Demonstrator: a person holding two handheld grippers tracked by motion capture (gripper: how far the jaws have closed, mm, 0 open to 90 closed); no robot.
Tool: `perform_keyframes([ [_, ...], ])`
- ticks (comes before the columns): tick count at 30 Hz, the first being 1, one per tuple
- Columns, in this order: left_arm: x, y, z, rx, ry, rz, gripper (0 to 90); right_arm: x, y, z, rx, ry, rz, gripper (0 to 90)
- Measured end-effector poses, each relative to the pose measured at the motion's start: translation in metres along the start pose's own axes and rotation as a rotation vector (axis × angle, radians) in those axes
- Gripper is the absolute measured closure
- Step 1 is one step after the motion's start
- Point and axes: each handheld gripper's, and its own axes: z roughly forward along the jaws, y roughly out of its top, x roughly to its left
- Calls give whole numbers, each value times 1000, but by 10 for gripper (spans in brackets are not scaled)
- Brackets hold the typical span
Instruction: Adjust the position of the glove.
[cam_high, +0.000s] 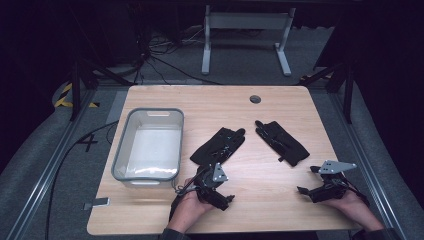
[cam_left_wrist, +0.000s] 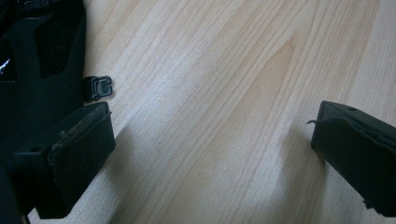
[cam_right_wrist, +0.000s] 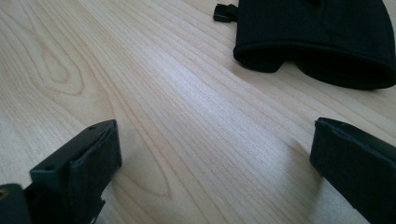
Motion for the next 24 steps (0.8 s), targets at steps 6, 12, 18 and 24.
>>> perform_keyframes([
  [6, 0, 0, 0, 0, 0, 0, 0, 0, 5, -2, 32, 17, -9, 106],
  [12, 0, 0, 0, 0, -1, -1, 0, -5, 12, -5, 40, 26, 6, 206],
  [18, 1, 1, 1, -2, 0, -7, 1, -10, 23, -5, 29, 40, 9, 353],
  [24, 1, 1, 1, -2, 3, -10, 1, -16, 36, -4, -1, 54, 8, 533],
])
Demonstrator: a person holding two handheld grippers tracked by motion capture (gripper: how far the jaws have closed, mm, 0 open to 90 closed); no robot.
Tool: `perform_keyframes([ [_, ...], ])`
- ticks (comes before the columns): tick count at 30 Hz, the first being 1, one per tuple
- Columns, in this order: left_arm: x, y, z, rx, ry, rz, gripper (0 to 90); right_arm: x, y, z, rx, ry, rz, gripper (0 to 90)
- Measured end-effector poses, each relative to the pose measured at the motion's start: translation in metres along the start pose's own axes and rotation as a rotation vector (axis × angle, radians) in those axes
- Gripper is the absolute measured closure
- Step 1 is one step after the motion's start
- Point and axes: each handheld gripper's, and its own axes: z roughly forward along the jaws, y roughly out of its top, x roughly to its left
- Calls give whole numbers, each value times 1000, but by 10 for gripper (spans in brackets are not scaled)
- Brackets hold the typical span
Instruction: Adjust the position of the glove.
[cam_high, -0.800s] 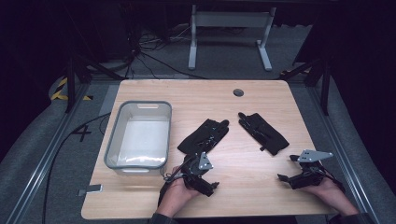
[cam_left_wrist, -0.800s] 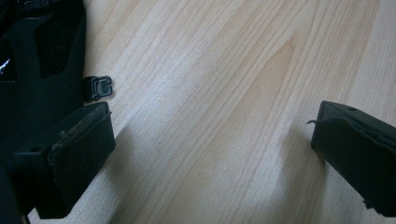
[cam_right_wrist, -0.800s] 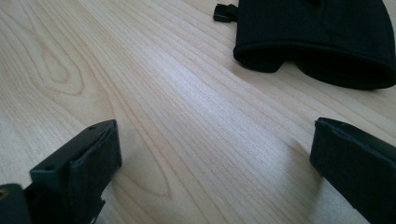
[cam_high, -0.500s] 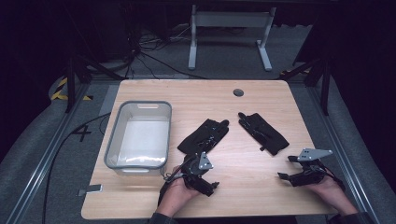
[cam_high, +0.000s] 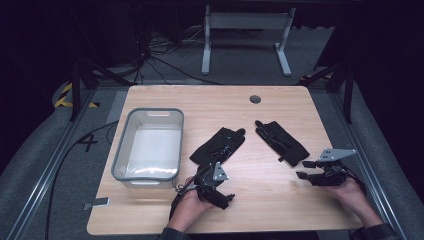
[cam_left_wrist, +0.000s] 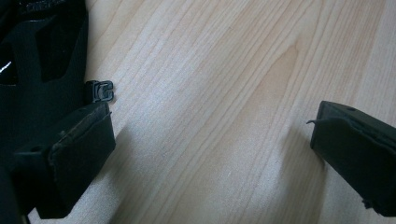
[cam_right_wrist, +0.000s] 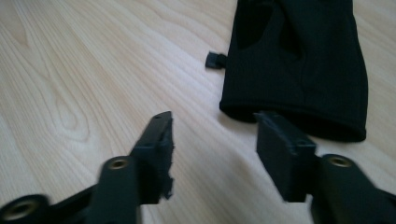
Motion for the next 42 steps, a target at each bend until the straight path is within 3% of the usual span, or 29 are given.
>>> perform_keyframes([
  [2, 0, 0, 0, 0, 1, -1, 2, -5, 8, 1, -11, -2, -8, 660],
  [7, 0, 0, 0, 0, 0, -1, 2, -18, 19, 5, -23, 9, -6, 840],
  [10, 0, 0, 0, 0, 0, -1, 1, -22, 22, 7, -23, 20, -5, 889],
  [14, 0, 0, 0, 0, 1, -1, 2, -29, 30, 11, -14, 34, -20, 897],
  [32, 0, 0, 0, 1, 2, -3, 3, -54, 51, 36, -9, 14, -43, 899],
  [42, 0, 0, 0, 1, 2, -3, 3, -71, 55, 50, 12, -16, -19, 899],
])
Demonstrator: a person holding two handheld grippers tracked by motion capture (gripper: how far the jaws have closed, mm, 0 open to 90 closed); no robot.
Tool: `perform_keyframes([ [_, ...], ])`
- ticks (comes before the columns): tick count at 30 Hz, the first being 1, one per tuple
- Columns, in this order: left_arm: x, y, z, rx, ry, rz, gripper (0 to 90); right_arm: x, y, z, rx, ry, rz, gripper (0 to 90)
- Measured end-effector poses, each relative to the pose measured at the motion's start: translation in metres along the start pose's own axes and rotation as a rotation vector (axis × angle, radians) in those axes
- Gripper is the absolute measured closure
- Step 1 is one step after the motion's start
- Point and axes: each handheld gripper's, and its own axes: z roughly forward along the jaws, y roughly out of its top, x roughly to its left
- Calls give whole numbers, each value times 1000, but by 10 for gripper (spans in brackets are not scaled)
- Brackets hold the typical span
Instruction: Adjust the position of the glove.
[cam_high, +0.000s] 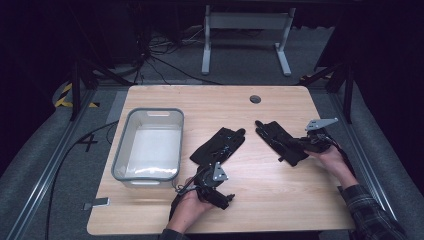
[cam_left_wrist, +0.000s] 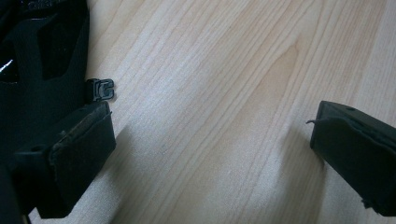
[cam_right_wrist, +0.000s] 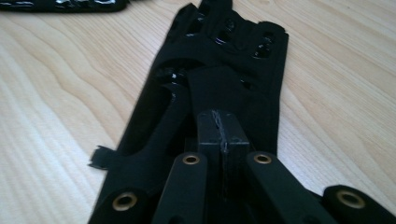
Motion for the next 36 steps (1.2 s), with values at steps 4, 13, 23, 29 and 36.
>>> perform_keyframes([
  [4, 0, 0, 0, 0, 0, 0, 3, -5, -2, 5, 25, -12, 5, 900],
  [13, 0, 0, 0, 0, 0, 0, 3, 1, -6, 8, 60, 8, -1, 900],
  [23, 0, 0, 0, 0, 0, -1, 3, 11, -14, -1, 65, 37, -19, 900],
  [29, 0, 0, 0, 0, 0, 0, 3, 23, -18, -5, 76, 63, -44, 900],
  [36, 0, 0, 0, -1, 0, 0, 3, 37, -20, -8, 86, 88, -65, 900],
])
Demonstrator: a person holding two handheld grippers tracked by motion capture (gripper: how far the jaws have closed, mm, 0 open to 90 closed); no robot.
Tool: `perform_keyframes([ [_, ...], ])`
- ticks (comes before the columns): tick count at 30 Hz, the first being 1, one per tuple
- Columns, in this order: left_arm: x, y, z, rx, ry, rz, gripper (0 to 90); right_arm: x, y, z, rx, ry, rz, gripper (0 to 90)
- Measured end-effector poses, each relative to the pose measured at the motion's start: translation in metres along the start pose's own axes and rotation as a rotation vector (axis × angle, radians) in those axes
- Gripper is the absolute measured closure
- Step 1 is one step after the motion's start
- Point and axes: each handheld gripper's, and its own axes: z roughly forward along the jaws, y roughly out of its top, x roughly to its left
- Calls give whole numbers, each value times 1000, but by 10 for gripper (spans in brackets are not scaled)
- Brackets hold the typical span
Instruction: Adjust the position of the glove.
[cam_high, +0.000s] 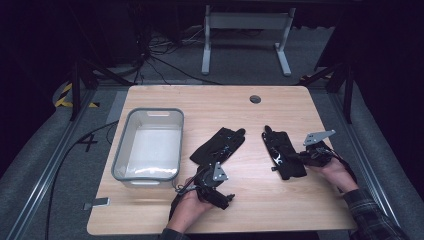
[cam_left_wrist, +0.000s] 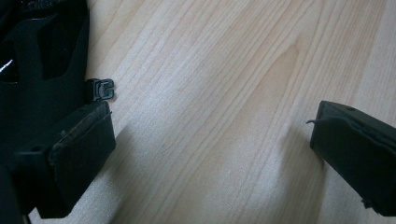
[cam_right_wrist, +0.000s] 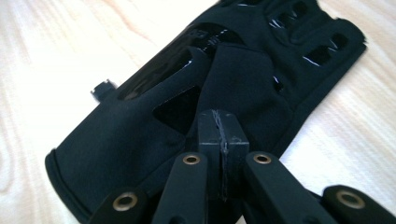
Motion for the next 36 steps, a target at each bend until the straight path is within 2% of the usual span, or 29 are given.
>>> perform_keyframes([
  [6, 0, 0, 0, 0, 1, 0, 3, 12, -4, -3, 6, 39, -15, 900],
  [11, 0, 0, 0, 0, 0, 0, 3, 15, -3, -5, -3, 42, -30, 900],
  [18, 0, 0, 0, 1, 0, 0, 3, 3, 11, -9, -55, 29, -15, 900],
  [24, 0, 0, 0, 0, 0, -1, 3, -11, 25, -2, -83, 11, -3, 900],
  [29, 0, 0, 0, 0, 0, -1, 3, -18, 34, 9, -84, 12, 1, 900],
  [36, 0, 0, 0, 1, 0, 0, 3, -23, 36, 28, -30, 5, -5, 900],
])
